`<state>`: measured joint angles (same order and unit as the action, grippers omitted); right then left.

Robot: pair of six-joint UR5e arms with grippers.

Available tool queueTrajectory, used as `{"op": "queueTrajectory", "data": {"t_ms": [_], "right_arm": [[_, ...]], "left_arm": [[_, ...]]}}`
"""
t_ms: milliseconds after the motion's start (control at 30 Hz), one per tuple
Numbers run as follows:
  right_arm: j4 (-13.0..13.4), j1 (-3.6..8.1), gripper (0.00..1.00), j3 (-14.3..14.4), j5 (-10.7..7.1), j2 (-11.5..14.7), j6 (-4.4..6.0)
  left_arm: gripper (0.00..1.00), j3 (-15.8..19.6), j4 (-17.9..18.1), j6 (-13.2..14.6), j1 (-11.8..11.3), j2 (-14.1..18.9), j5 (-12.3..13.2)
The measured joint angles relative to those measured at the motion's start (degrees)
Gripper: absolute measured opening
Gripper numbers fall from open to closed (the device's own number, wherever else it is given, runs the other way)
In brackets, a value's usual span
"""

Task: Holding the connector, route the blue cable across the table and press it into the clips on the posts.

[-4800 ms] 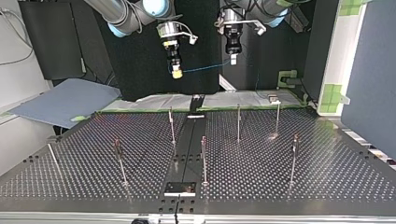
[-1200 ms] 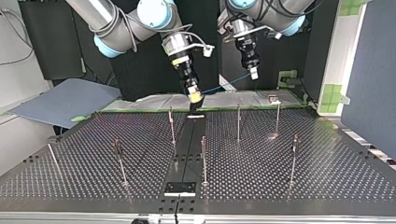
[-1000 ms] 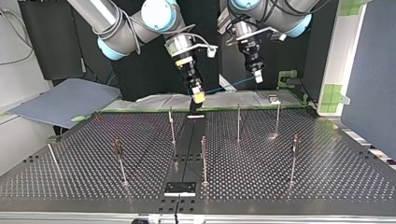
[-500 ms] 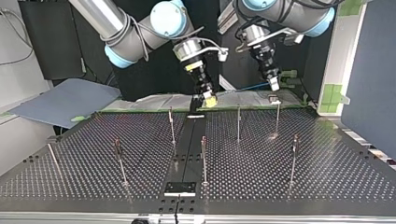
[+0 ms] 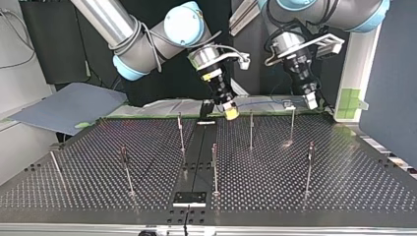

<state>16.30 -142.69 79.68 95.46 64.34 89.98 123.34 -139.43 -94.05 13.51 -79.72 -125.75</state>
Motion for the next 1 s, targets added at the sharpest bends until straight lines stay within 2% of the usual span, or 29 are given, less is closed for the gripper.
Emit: {"op": "queueTrajectory", "data": {"t_ms": [133,267,367,667,833,1000], "right_arm": [[-1.44,-0.06,0.0,-1.91,-0.02,-0.97,0.54],[-2.67,-0.17,0.0,-3.98,-0.07,-2.04,1.37],[-3.82,-0.31,0.0,-5.32,-0.08,-2.84,1.61],[-7.69,-0.72,0.0,-9.66,-0.09,-4.97,1.71],[-8.52,-0.85,0.0,-11.83,-0.09,-5.46,1.71],[-9.09,-0.86,0.0,-14.33,-0.09,-5.63,1.71]], "left_arm": [[0.0,-0.57,-0.19,-0.54,-1.9,-0.2,1.76],[0.0,-1.04,-0.12,-0.93,-4.04,-1.5,3.85],[0.0,-1.57,-0.08,-1.36,-5.41,-2.73,5.23],[0.0,-2.95,1.2,-3.43,-9.45,-5.57,8.46],[0.0,-3.6,1.17,-4.08,-10.71,-5.72,9.43],[0.0,-3.94,1.44,-5.37,-11.92,-5.77,11.57]]}}
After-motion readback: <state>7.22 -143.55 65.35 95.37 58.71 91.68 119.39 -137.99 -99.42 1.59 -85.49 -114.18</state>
